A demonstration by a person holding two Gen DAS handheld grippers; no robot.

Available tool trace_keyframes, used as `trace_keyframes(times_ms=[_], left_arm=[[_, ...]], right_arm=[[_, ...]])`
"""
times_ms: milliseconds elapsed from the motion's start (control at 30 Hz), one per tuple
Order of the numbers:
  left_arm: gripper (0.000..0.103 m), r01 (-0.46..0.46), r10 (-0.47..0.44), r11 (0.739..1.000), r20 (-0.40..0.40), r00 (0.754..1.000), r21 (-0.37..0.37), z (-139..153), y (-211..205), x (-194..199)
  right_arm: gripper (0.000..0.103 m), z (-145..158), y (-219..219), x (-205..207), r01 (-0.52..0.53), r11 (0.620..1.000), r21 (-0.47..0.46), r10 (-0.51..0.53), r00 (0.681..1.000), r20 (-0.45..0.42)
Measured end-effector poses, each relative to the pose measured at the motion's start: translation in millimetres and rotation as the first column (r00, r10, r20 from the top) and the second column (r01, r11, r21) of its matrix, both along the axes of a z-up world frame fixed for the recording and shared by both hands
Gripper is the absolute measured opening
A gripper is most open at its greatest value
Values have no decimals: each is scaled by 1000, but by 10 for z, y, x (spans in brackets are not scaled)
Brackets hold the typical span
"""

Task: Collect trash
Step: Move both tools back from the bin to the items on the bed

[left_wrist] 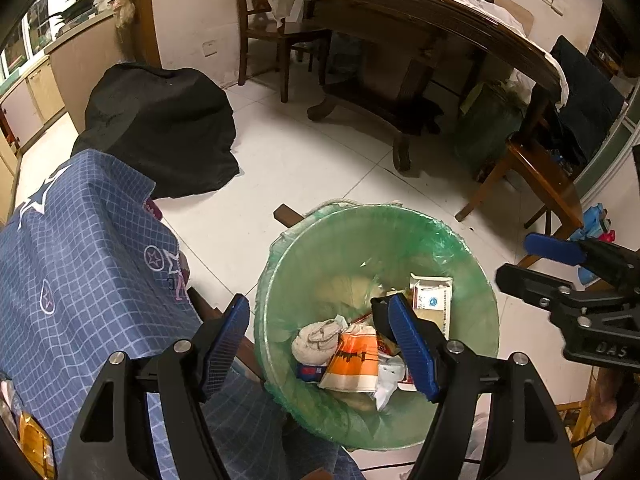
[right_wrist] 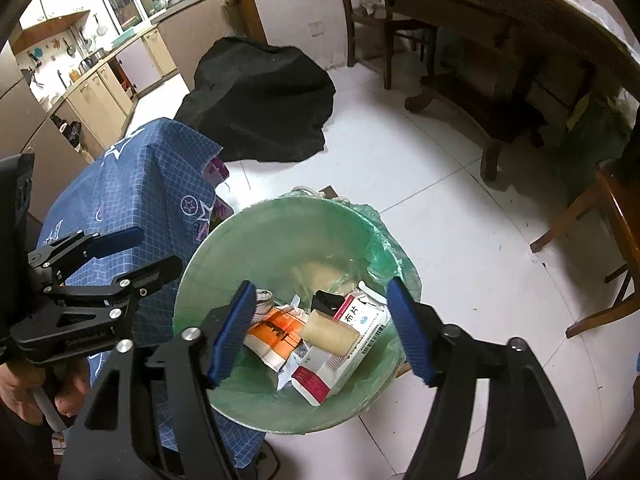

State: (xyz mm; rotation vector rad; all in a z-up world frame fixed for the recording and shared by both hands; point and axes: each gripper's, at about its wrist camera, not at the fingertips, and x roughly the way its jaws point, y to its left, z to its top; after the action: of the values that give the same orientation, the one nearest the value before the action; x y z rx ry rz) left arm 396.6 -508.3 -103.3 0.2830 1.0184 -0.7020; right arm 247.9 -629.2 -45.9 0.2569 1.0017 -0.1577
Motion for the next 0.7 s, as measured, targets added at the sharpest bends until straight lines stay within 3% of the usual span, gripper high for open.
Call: trace_keyframes(times_ms=[200, 333, 467, 700], left_arm=[[72, 2, -2, 1000, 54, 999, -3, 67, 260, -172], [72, 17, -14, 999, 102, 995, -29, 164, 560, -340], [72, 32, -23, 998, 158, 987, -53, 269, 991, -527], [72, -13, 25, 998, 182, 983, -65, 260, 1835, -681]], right_arm=[[81, 305, 276, -334, 20, 988, -151, 7, 984, 178], [89, 510, 604, -620, 30, 973, -231, 47, 947, 318], [94, 561, 924, -833, 21, 956, -293, 102, 911, 399], [96, 325, 1317, -1094, -3, 973, -233, 110, 887, 448]])
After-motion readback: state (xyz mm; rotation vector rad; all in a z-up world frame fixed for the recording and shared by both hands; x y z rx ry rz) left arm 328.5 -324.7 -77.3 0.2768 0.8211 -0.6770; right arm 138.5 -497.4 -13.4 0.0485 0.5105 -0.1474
